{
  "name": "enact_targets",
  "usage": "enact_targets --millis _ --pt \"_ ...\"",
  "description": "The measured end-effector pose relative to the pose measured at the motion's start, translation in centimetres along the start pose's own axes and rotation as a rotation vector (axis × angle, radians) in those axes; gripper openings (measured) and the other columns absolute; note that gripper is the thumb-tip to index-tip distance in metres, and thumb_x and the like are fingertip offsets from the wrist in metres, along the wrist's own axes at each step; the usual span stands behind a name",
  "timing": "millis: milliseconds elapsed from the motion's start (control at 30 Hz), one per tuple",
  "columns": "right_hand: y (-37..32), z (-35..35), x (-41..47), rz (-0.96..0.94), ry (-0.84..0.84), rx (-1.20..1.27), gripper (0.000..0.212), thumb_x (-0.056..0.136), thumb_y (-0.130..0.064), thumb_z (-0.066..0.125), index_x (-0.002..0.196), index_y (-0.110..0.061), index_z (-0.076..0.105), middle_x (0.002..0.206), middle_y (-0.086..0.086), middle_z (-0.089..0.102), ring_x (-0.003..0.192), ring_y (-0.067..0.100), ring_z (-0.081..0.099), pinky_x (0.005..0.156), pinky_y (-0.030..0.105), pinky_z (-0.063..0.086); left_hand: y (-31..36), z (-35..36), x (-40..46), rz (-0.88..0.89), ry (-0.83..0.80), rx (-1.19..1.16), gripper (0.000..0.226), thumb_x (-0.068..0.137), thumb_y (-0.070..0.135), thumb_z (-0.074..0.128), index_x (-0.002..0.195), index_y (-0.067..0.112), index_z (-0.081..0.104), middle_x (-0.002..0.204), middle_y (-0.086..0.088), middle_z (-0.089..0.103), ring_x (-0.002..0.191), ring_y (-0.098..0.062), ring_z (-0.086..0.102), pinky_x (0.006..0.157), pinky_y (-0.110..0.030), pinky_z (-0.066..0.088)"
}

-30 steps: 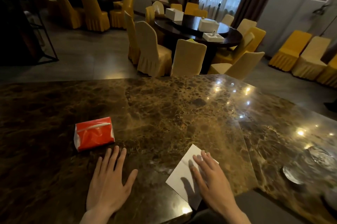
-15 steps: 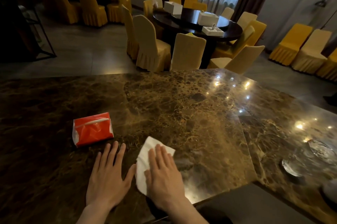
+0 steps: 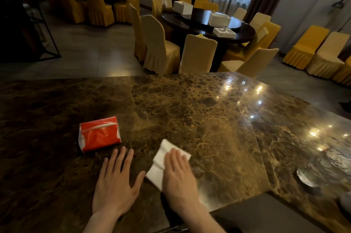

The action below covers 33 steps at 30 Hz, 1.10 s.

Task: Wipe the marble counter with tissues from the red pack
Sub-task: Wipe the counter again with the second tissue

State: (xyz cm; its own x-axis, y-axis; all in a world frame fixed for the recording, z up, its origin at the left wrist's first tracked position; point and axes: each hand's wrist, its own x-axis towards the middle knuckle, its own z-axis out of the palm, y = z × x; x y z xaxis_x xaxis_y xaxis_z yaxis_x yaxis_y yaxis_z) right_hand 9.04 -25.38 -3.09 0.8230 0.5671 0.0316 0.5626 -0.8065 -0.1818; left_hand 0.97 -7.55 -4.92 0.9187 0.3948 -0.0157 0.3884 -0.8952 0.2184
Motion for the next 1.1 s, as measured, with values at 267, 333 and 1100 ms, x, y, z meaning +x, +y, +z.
enact_targets --millis 267,333,1100 --pt "6.3 -1.4 -0.8 0.009 0.078 -0.055 0.054 0.109 -0.03 0.028 0.16 -0.015 0.017 0.167 0.006 0.014 0.154 0.022 0.009 0.122 0.041 -0.008 -0.1 -0.1 -0.1 0.005 0.001 -0.012 0.087 0.087 0.079 -0.003 0.161 0.032 -0.009 0.171 0.007 -0.01 0.154 -0.012 -0.022 0.127 -0.04 -0.009" --pt "9.7 -2.5 -0.7 0.126 0.084 -0.077 0.054 0.11 -0.033 0.024 0.16 -0.016 0.015 0.168 0.007 0.013 0.154 0.021 0.008 0.124 0.041 -0.005 -0.1 -0.1 -0.3 0.003 0.005 -0.017 0.087 0.087 0.079 -0.001 0.161 0.033 -0.009 0.171 0.007 -0.01 0.153 -0.012 -0.022 0.127 -0.04 -0.01" --pt "13.7 -2.5 -2.0 0.246 0.097 -0.11 0.054 0.109 -0.034 0.022 0.16 -0.016 0.017 0.168 0.004 0.014 0.154 0.02 0.008 0.125 0.04 -0.002 0.2 -0.4 -0.1 0.003 0.003 -0.012 0.086 0.088 0.078 0.0 0.161 0.032 -0.007 0.172 0.006 -0.007 0.154 -0.013 -0.018 0.128 -0.042 -0.006"
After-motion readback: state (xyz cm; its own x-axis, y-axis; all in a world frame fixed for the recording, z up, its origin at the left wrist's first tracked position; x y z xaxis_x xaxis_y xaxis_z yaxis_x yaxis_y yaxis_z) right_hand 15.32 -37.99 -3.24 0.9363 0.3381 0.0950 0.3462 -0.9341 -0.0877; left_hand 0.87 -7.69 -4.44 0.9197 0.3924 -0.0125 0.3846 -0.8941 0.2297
